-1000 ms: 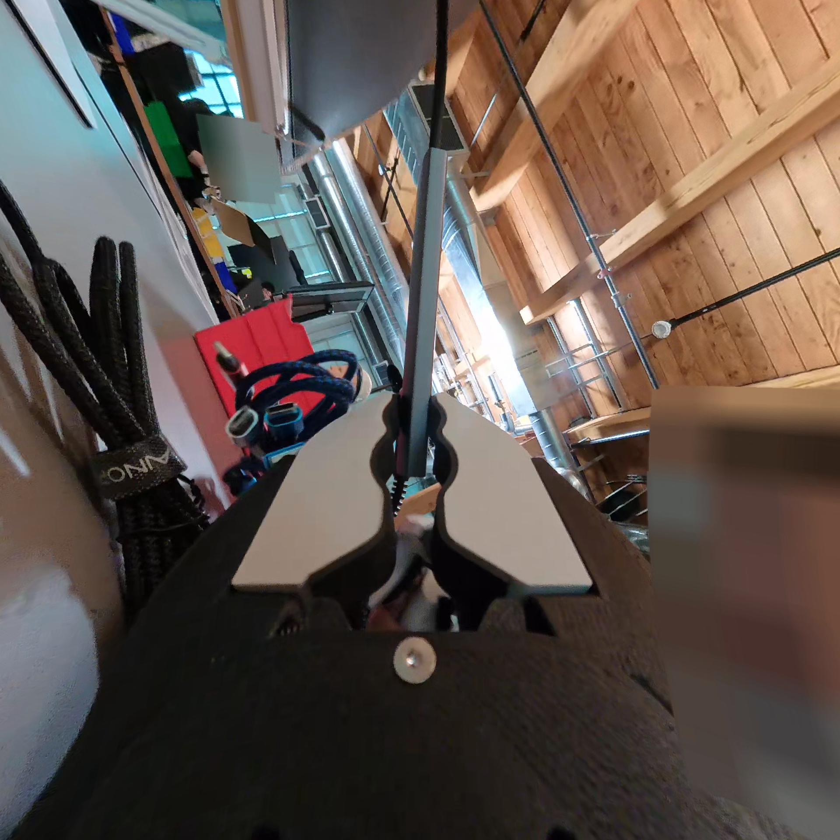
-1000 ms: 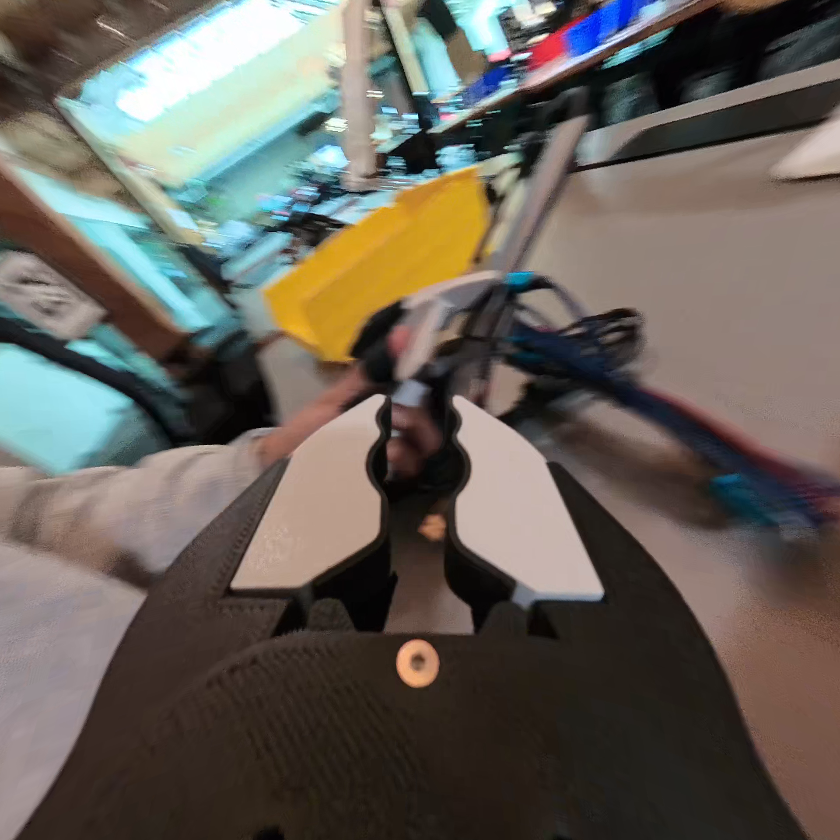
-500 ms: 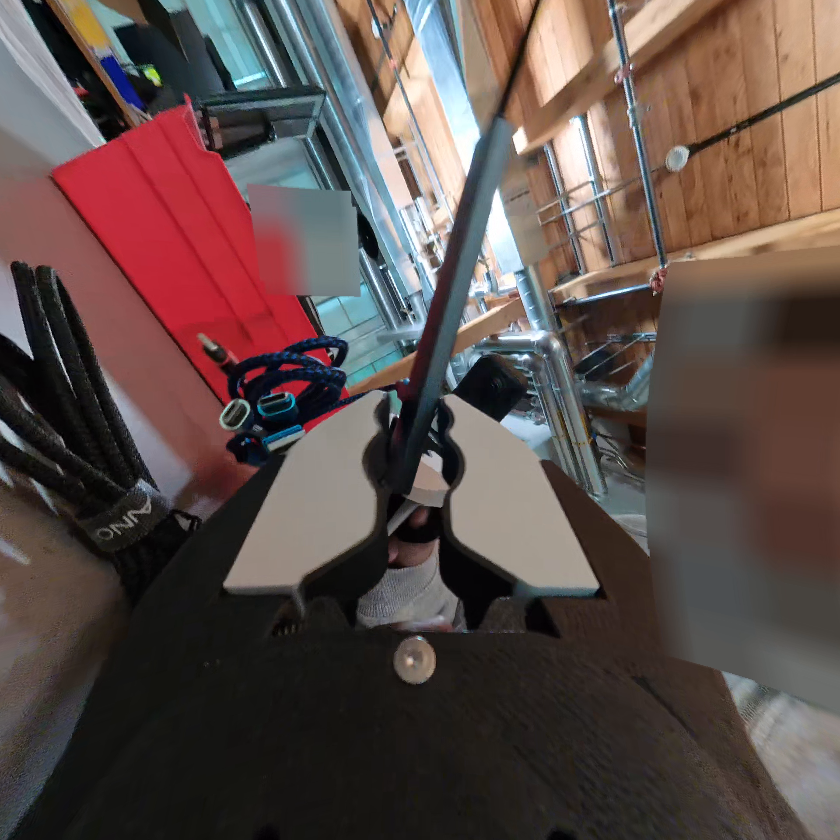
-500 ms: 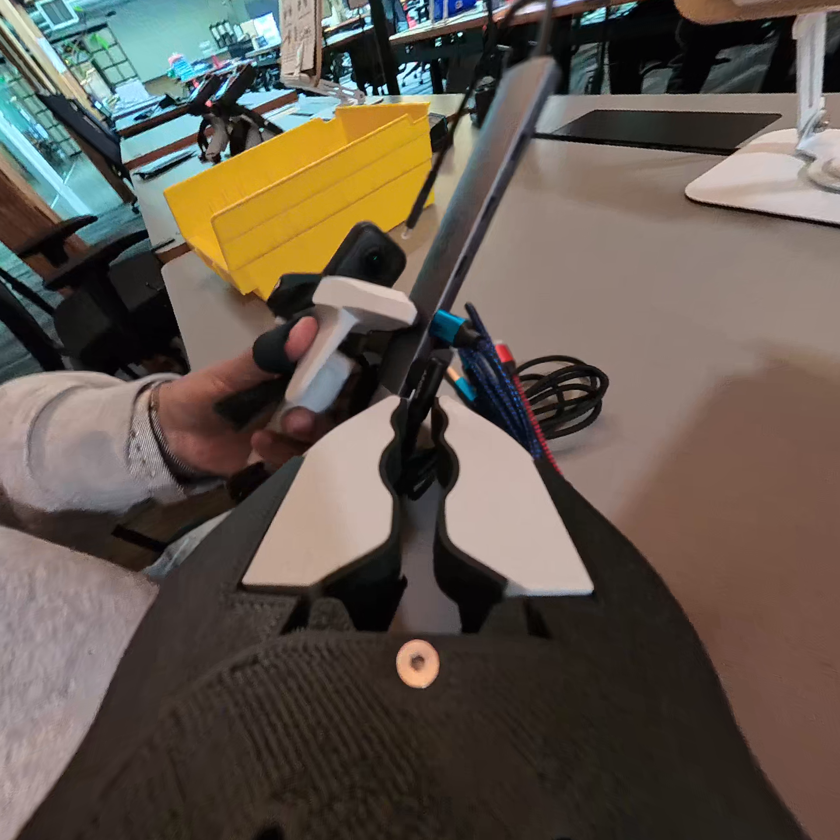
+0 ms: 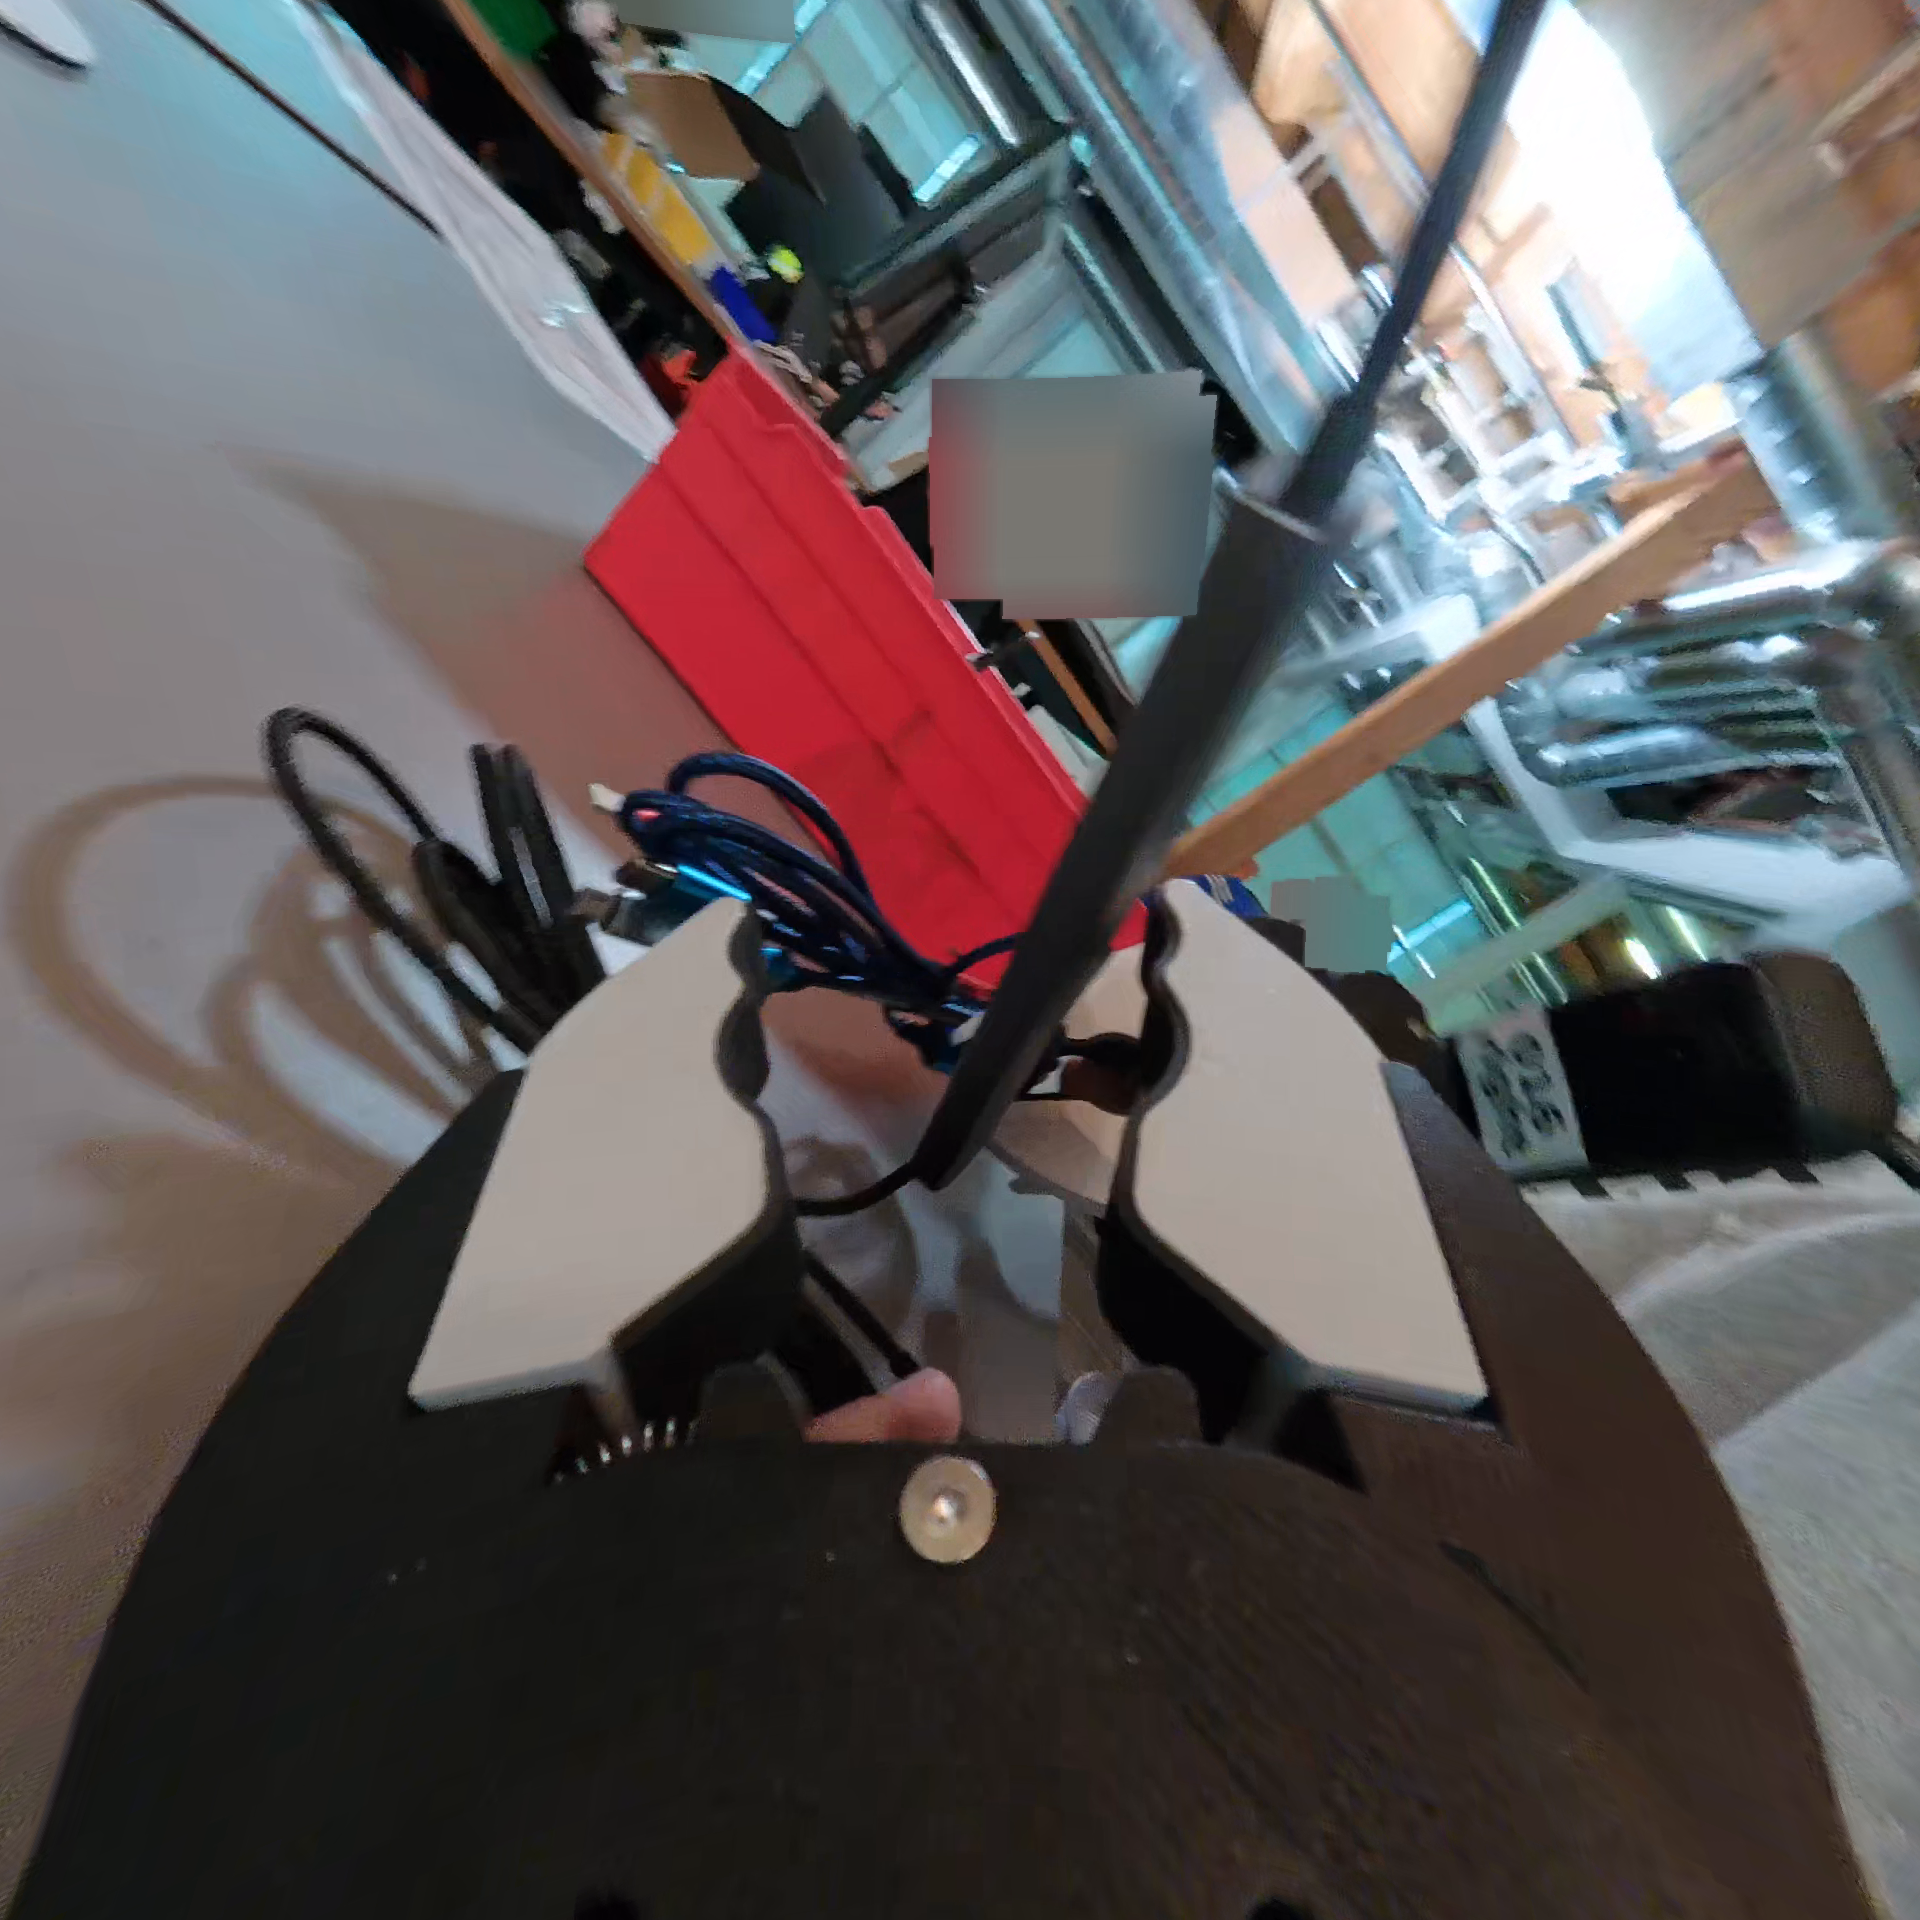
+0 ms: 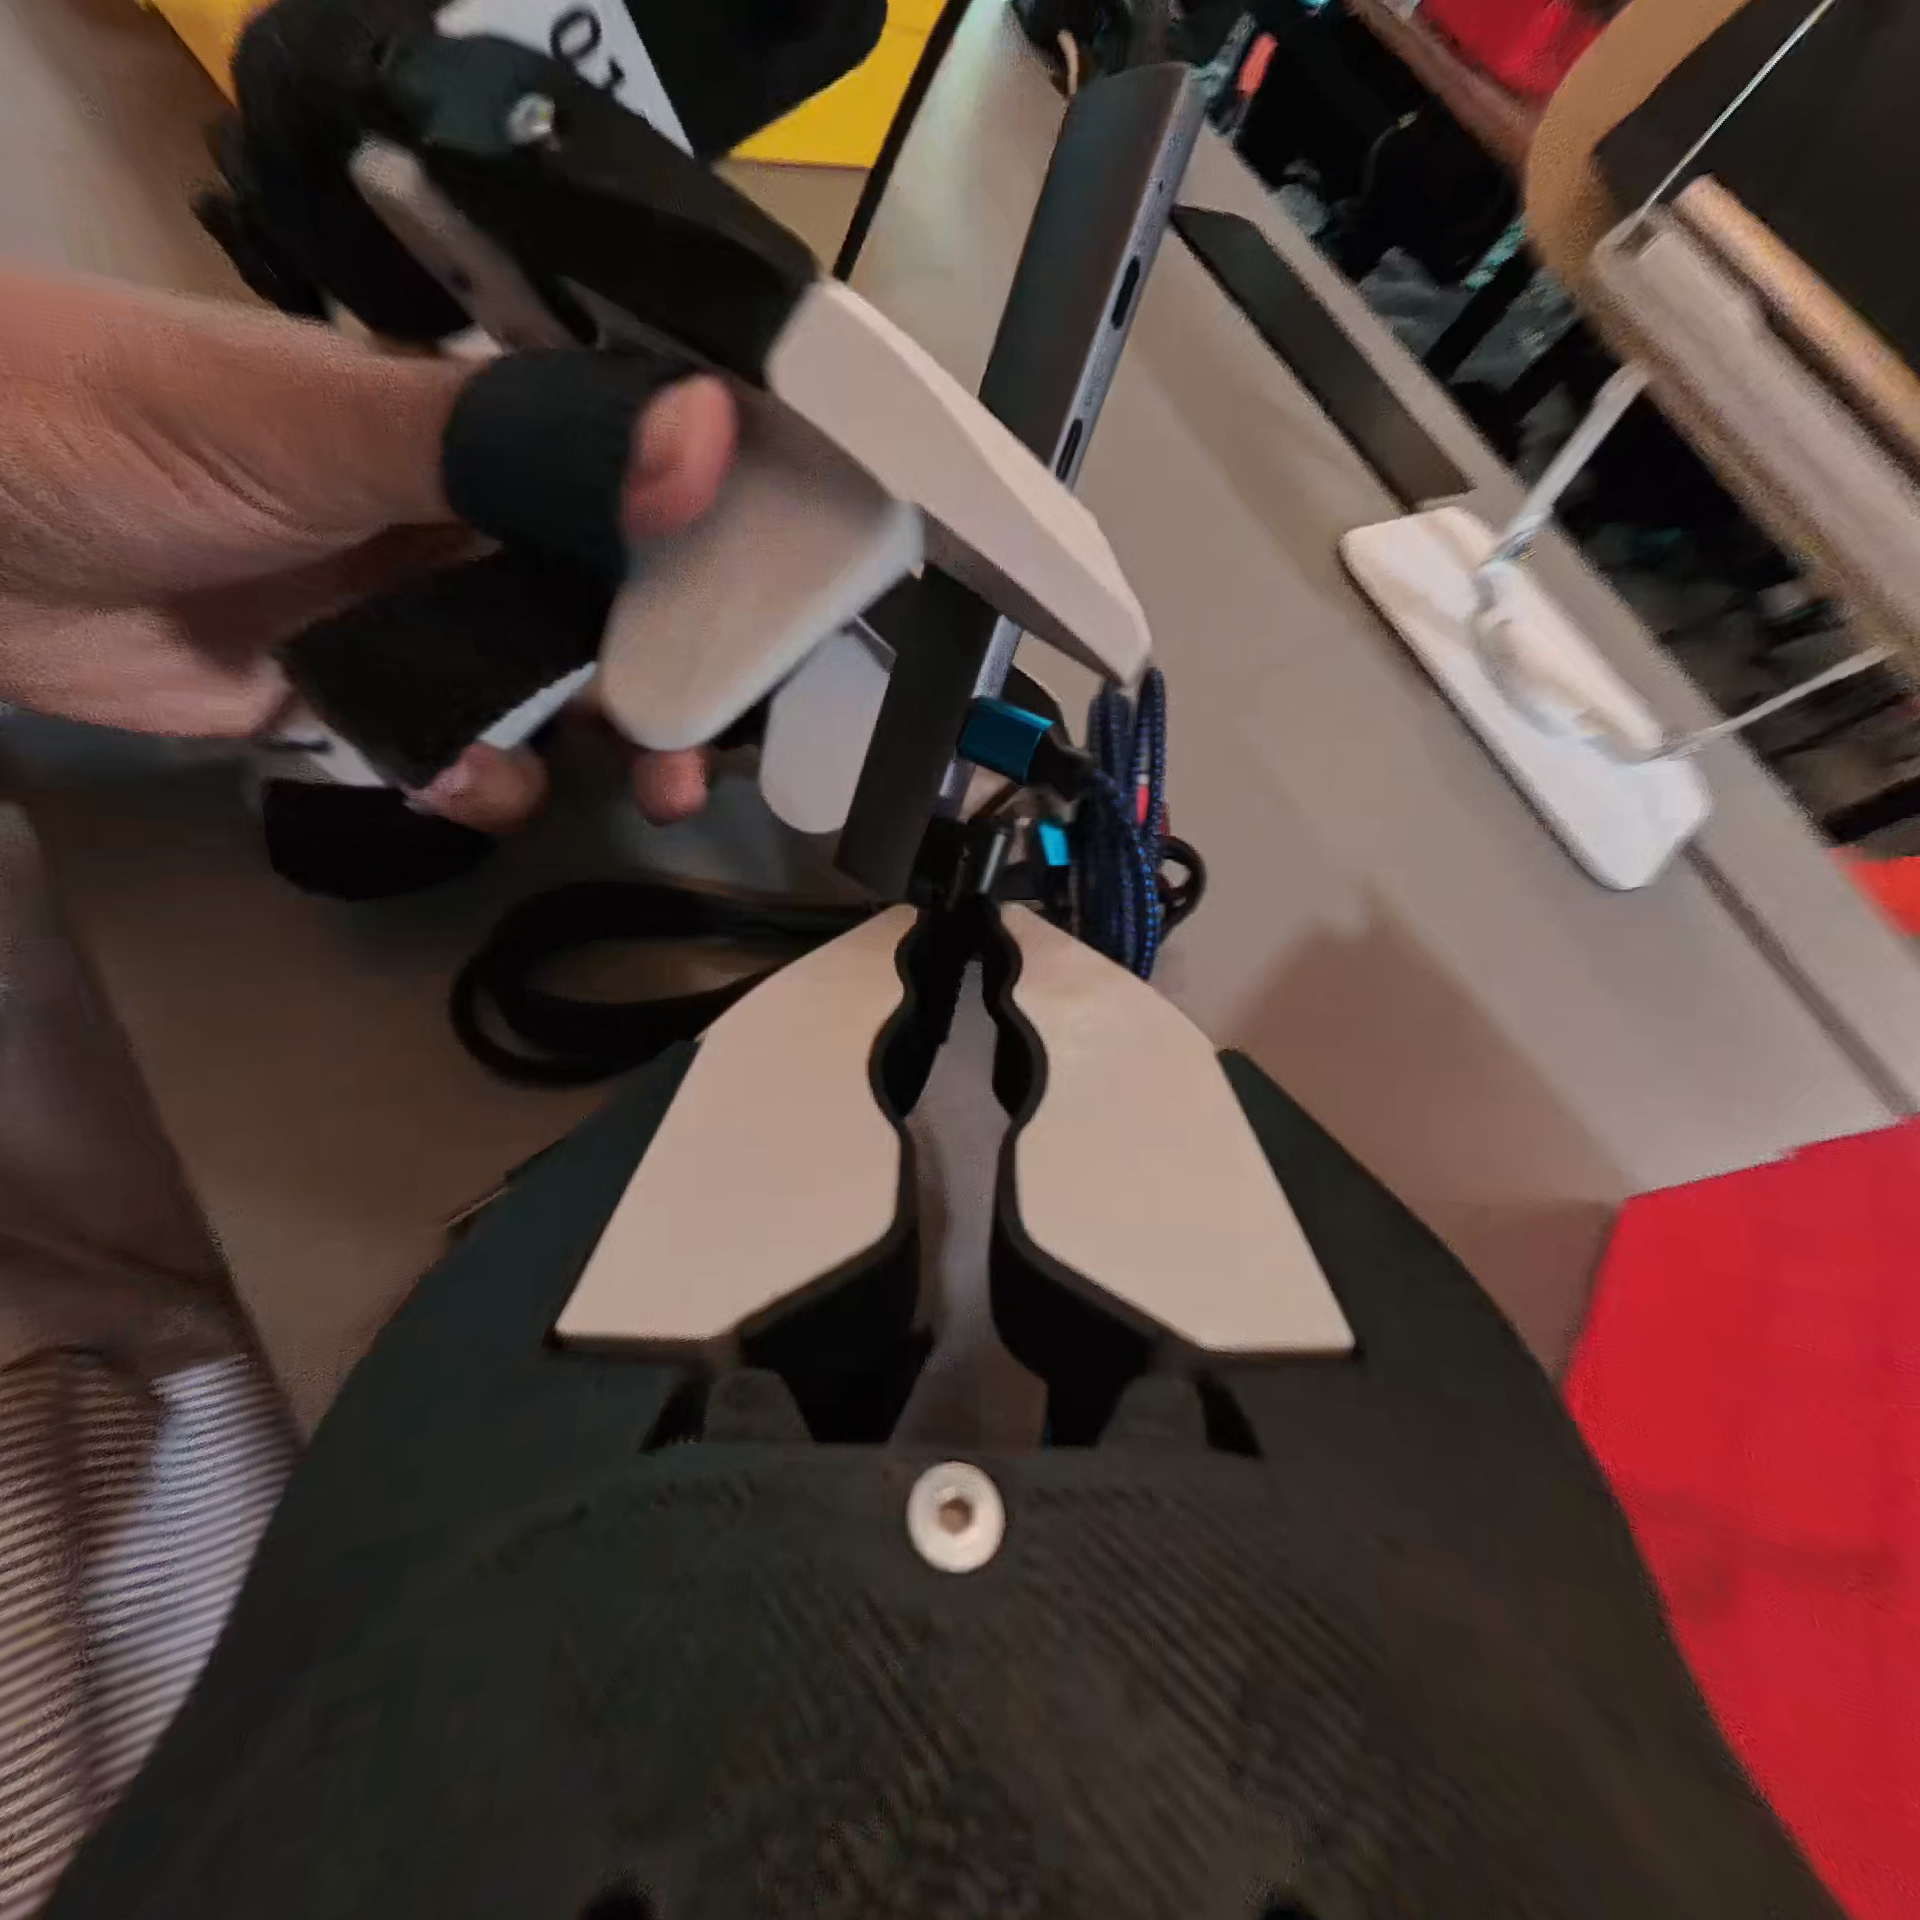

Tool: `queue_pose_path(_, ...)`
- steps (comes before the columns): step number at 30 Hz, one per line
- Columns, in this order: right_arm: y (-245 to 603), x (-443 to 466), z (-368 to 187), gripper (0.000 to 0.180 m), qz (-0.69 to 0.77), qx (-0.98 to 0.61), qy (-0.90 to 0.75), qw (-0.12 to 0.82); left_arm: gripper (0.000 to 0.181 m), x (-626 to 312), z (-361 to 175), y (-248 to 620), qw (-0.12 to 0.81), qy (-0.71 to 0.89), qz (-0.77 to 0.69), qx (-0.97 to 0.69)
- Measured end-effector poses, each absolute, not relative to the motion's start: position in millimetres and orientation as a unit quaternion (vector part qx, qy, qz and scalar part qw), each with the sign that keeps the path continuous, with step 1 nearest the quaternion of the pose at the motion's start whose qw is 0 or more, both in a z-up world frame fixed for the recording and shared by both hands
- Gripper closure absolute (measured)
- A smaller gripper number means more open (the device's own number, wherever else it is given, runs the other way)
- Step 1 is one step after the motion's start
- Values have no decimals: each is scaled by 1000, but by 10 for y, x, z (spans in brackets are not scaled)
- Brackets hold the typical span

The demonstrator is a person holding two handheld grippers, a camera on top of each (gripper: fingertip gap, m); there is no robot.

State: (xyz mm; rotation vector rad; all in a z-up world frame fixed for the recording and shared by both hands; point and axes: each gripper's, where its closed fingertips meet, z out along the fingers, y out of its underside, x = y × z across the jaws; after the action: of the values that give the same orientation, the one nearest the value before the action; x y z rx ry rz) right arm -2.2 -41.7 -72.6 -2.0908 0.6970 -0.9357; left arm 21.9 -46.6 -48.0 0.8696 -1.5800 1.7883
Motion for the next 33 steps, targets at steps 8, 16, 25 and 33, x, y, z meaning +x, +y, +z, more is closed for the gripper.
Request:
queue_pose_path(8, -518, 72, -762, 170, -539, -804, 158, 193, 154, 219, -589, -408, 360, -584, 631, 361)
queue_pose_path(16, -473, 71, -757, 171, -514, -797, 187, 256, 164, 262, -589, -384, 365, -568, 639, 367)
queue_pose_path(25, -573, 94, -721, 151, -399, -785, 288, 376, 169, 224, -556, -404, 363, -561, 648, 366)
queue_pose_path(33, -504, 81, -773, 171, -504, -797, 185, 276, 168, 181, -593, -404, 309, -627, 628, 341)
